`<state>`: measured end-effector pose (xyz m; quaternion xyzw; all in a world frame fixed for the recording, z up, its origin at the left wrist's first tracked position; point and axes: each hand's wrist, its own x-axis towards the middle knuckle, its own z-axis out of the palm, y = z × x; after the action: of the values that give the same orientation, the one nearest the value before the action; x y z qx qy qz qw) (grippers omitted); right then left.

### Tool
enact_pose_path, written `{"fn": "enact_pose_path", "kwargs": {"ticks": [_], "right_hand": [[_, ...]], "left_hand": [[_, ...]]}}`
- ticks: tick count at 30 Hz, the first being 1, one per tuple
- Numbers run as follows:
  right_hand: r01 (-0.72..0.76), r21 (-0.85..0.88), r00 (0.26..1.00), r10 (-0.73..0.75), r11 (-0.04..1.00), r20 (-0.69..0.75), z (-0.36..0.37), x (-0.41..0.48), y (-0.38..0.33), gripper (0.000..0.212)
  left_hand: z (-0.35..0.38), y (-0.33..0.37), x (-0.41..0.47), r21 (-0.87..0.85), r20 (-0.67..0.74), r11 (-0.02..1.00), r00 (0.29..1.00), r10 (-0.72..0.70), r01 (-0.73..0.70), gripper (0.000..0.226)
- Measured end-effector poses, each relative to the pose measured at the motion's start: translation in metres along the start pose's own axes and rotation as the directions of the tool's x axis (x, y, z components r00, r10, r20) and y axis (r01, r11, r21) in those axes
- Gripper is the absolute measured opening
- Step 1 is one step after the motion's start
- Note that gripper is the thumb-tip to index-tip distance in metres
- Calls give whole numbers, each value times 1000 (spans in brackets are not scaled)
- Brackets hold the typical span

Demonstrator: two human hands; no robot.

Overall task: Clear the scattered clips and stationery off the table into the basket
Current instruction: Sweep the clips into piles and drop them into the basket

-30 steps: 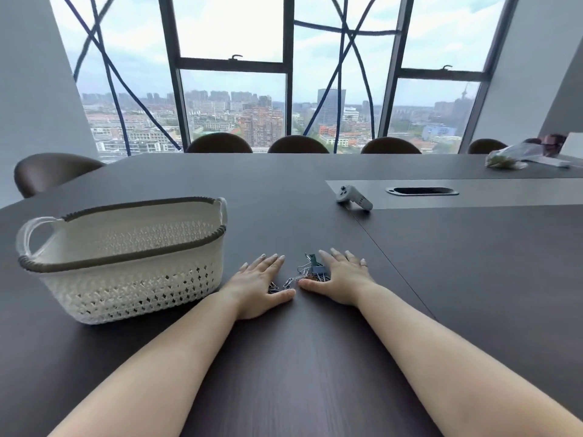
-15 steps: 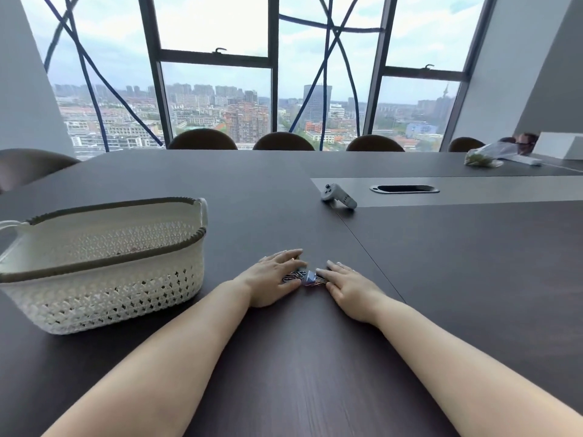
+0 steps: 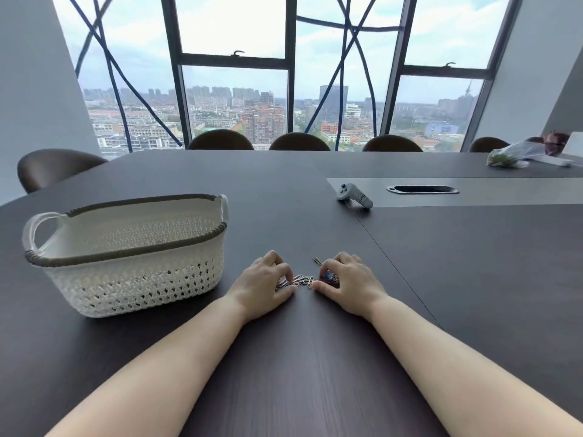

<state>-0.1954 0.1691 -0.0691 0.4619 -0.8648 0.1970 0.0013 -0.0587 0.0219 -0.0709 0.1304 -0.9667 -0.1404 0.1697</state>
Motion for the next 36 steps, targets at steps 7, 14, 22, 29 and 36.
{"fn": "enact_pose_path", "kwargs": {"ticks": [7, 14, 22, 29, 36], "right_hand": [[-131, -114, 984, 115, 985, -138, 1, -4, -3, 64], [-119, -98, 988, 108, 988, -112, 5, -4, -1, 42], [22, -188, 997, -34, 982, -65, -4, -9, -10, 40], [20, -178, 997, -34, 984, -74, -1, -5, -11, 40], [95, 181, 974, -53, 979, -220, -23, 8, -51, 31]], "left_hand": [[2, -1, -1, 30, -69, 999, 998, -14, 16, 36], [1, 0, -2, 60, -89, 998, 996, 1, 5, 27], [1, 4, -5, 189, -173, 981, 982, 73, -40, 30], [-10, 10, -9, 268, -370, 963, 925, 83, 20, 40], [-53, 14, -18, 145, -359, 988, 933, 0, 55, 42]]}}
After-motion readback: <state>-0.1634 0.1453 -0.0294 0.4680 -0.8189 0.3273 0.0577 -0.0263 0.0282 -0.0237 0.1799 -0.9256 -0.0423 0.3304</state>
